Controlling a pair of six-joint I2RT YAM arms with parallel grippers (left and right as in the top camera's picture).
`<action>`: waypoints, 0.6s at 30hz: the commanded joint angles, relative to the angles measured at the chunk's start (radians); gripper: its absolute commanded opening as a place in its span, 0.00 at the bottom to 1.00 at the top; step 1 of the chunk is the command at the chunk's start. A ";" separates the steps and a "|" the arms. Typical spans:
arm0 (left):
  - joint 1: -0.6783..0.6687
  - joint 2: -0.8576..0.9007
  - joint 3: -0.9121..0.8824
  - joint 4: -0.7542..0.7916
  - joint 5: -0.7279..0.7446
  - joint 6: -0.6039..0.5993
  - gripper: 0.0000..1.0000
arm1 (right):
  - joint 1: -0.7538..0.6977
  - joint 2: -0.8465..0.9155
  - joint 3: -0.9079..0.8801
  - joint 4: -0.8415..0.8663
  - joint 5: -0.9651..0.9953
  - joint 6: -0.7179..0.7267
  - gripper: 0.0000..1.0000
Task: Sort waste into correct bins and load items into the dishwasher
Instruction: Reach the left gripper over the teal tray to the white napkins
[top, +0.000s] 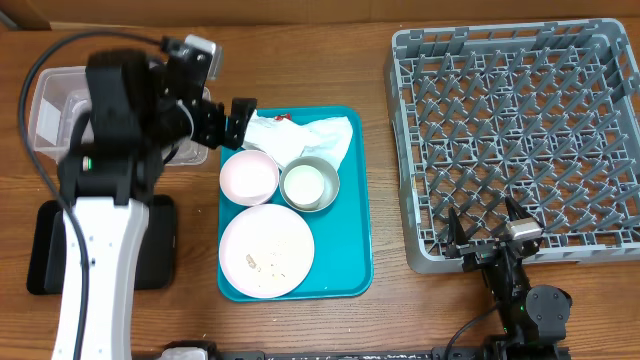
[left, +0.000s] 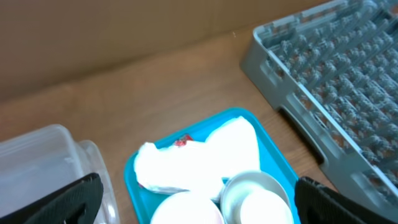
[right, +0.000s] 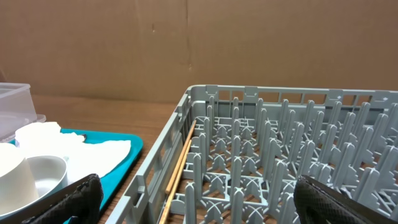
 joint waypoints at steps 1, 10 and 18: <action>-0.007 0.118 0.194 -0.169 -0.021 -0.026 1.00 | 0.001 -0.010 -0.010 0.005 0.005 -0.003 1.00; -0.007 0.410 0.496 -0.616 -0.109 -0.065 1.00 | 0.001 -0.010 -0.010 0.005 0.005 -0.003 1.00; -0.017 0.463 0.495 -0.529 0.119 -0.109 1.00 | 0.001 -0.010 -0.010 0.005 0.005 -0.004 1.00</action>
